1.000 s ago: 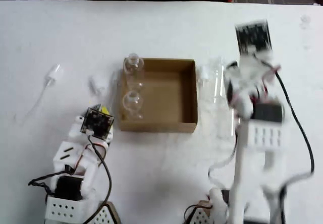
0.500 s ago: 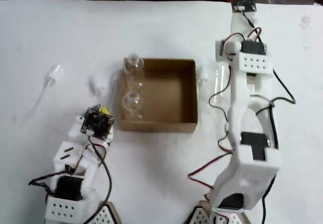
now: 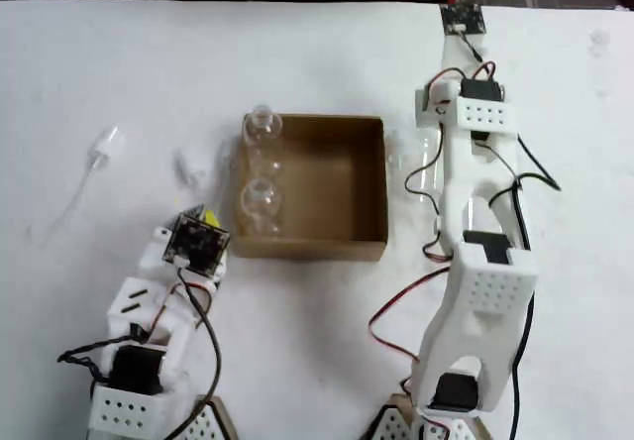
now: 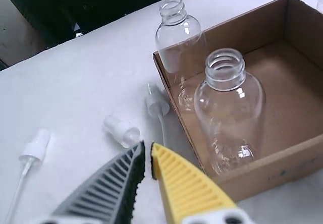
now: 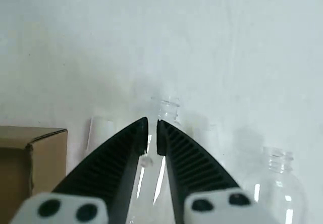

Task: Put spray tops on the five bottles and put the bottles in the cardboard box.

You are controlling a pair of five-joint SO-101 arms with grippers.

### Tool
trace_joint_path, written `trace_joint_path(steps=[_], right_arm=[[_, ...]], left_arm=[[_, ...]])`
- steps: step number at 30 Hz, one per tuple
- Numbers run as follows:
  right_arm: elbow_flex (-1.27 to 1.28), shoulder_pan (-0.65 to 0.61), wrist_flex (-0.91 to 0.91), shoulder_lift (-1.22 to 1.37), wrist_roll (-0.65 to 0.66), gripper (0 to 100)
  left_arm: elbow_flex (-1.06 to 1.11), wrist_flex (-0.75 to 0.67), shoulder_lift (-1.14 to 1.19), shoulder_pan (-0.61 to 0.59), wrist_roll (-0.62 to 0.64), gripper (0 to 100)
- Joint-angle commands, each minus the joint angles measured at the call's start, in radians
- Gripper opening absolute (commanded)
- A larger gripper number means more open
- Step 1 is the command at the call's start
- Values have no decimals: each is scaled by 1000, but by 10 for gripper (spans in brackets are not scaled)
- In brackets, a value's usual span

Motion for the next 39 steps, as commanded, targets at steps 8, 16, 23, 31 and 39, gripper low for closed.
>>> trace_joint_path(steps=[8, 16, 23, 31, 39], right_arm=[[-34, 25, 65, -16, 0, 16], [-41, 27, 228, -25, 60, 16], [-144, 61, 171, -53, 15, 16], [-164, 56, 10, 61, 2, 16], [-164, 56, 134, 107, 32, 16]], left_arm=[[-3, 5, -8, 13, -11, 28], [-3, 5, -8, 13, -11, 28], [-3, 5, -8, 13, -11, 28], [-3, 3, -8, 10, -12, 28], [-3, 3, -8, 13, -12, 28]])
